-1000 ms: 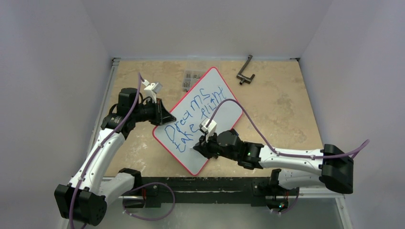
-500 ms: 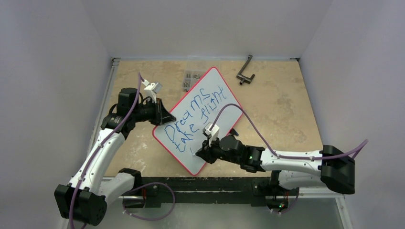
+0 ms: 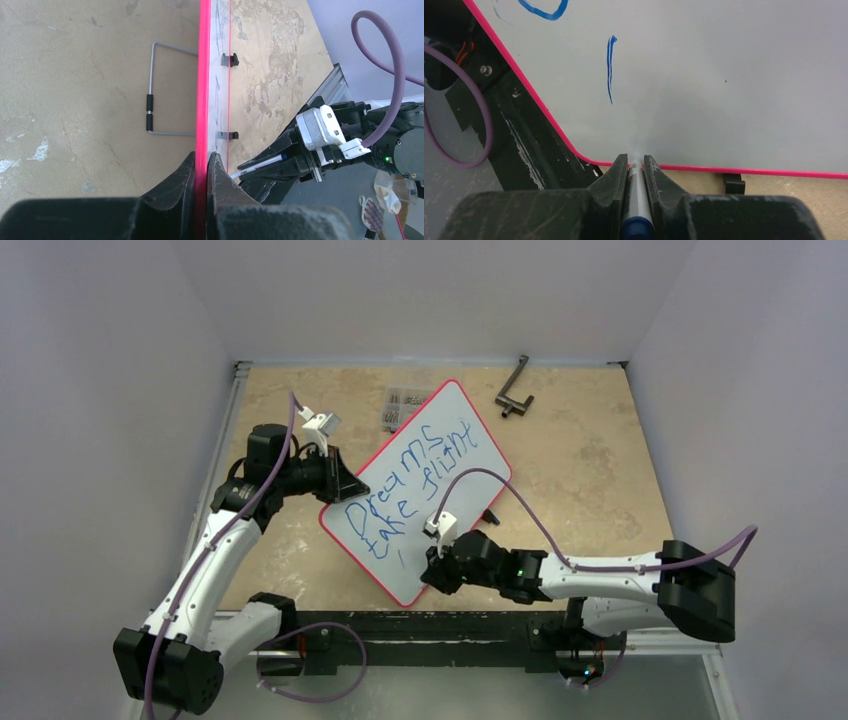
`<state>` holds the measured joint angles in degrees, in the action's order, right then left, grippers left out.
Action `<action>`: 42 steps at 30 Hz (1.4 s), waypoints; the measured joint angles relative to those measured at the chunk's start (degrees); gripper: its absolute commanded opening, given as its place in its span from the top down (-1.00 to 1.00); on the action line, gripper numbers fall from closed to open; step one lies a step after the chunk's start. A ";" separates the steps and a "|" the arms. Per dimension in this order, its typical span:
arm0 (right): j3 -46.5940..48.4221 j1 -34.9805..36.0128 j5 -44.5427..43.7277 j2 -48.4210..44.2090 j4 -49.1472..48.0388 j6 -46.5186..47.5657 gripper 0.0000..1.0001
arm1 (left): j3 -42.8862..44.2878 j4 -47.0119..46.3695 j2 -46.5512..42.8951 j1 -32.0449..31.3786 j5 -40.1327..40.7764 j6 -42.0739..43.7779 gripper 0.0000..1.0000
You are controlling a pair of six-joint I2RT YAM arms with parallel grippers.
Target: Write a sentence on the whiteboard
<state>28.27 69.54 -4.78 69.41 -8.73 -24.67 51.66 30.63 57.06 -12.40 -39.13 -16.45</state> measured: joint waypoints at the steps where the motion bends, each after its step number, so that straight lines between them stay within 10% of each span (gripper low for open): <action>1: 0.00 0.02 -0.02 0.00 0.31 0.02 1.00 | 0.00 0.00 -0.02 0.00 0.00 -0.02 1.00; 42: 4.61 -0.22 -6.60 -1.62 -12.11 3.91 1.00 | 0.00 0.72 -0.02 0.00 0.63 -0.96 1.00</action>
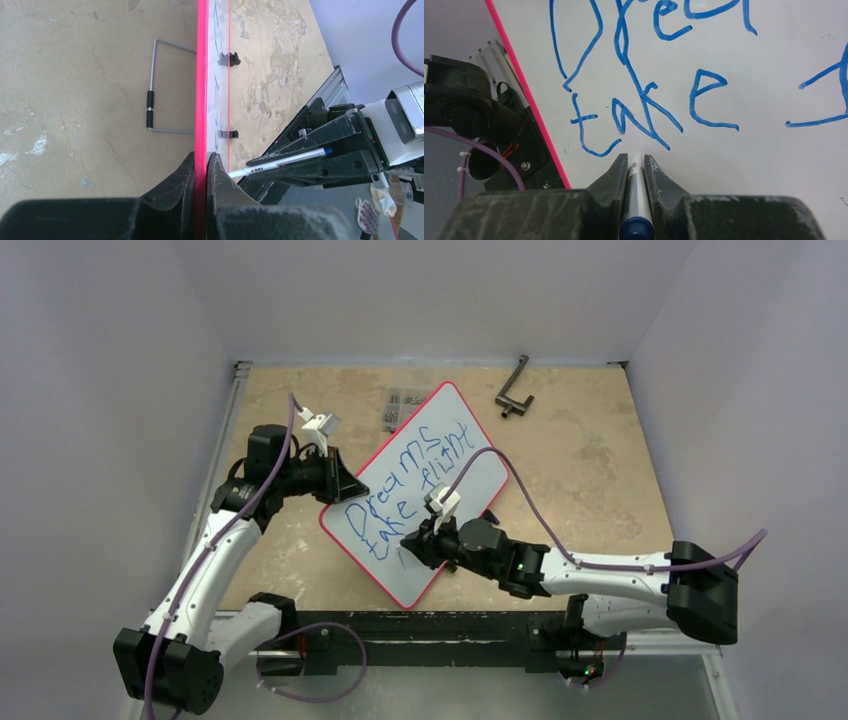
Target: Write a sentence on the whiteboard
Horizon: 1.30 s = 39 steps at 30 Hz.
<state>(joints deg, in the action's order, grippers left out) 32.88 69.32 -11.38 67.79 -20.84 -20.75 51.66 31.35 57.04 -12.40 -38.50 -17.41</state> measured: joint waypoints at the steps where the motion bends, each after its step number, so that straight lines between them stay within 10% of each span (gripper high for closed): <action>1: 0.00 0.00 -0.37 0.33 -0.11 -0.02 1.00 | 0.00 0.00 0.00 0.00 0.00 0.00 1.00; 39: -3.30 0.44 -9.73 -0.46 0.22 -4.72 1.00 | 0.00 -0.11 0.13 0.07 0.70 0.09 1.00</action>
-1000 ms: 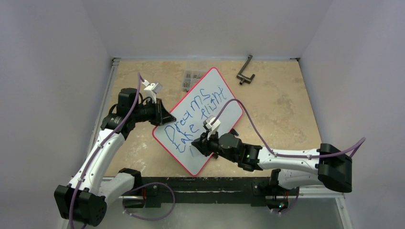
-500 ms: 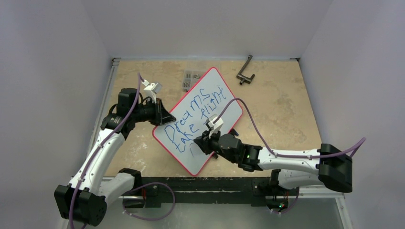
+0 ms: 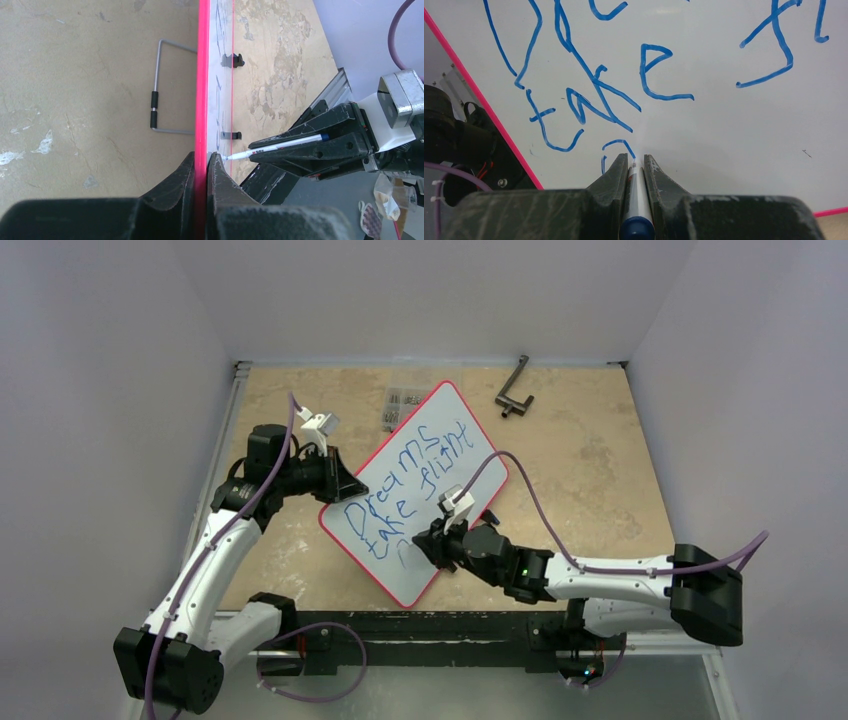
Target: Write a sentence on the whiteboard
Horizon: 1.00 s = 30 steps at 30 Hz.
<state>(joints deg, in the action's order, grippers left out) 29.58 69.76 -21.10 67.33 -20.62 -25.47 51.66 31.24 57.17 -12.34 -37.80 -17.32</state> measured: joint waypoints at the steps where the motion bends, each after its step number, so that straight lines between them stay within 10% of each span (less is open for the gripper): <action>1: -0.22 0.00 0.02 0.00 0.02 -0.09 1.00 | 0.00 0.00 0.00 0.00 0.00 0.00 1.00; 30: -0.24 0.00 -1.40 1.20 0.07 -3.74 1.00 | 0.00 0.02 0.22 0.31 0.02 0.42 1.00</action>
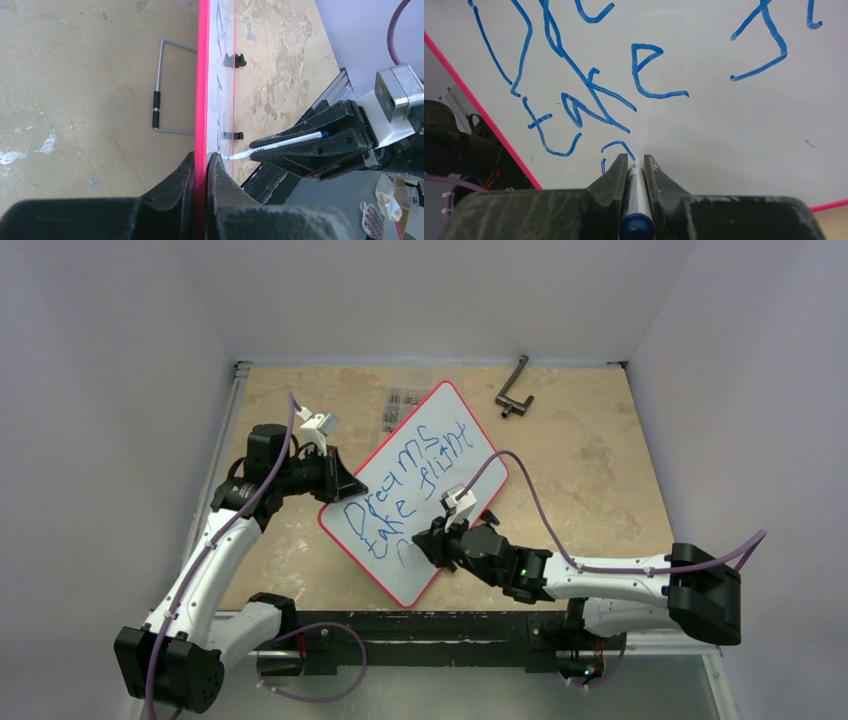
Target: Write a sentence on the whiteboard
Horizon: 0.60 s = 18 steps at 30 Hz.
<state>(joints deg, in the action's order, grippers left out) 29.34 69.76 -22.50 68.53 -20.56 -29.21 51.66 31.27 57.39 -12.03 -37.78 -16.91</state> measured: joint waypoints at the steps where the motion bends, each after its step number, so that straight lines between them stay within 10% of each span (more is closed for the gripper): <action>1: 0.00 0.00 -0.07 0.00 0.02 -0.26 1.00 | 0.00 0.00 0.00 0.00 0.00 0.00 1.00; 18: -0.07 0.04 -0.35 -0.24 12.35 -3.80 1.00 | 0.00 -0.28 -0.02 0.00 -0.61 -0.09 1.00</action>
<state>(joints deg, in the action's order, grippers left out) 29.28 69.80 -22.85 68.29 -8.21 -33.01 51.66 30.98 57.36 -12.03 -38.39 -16.99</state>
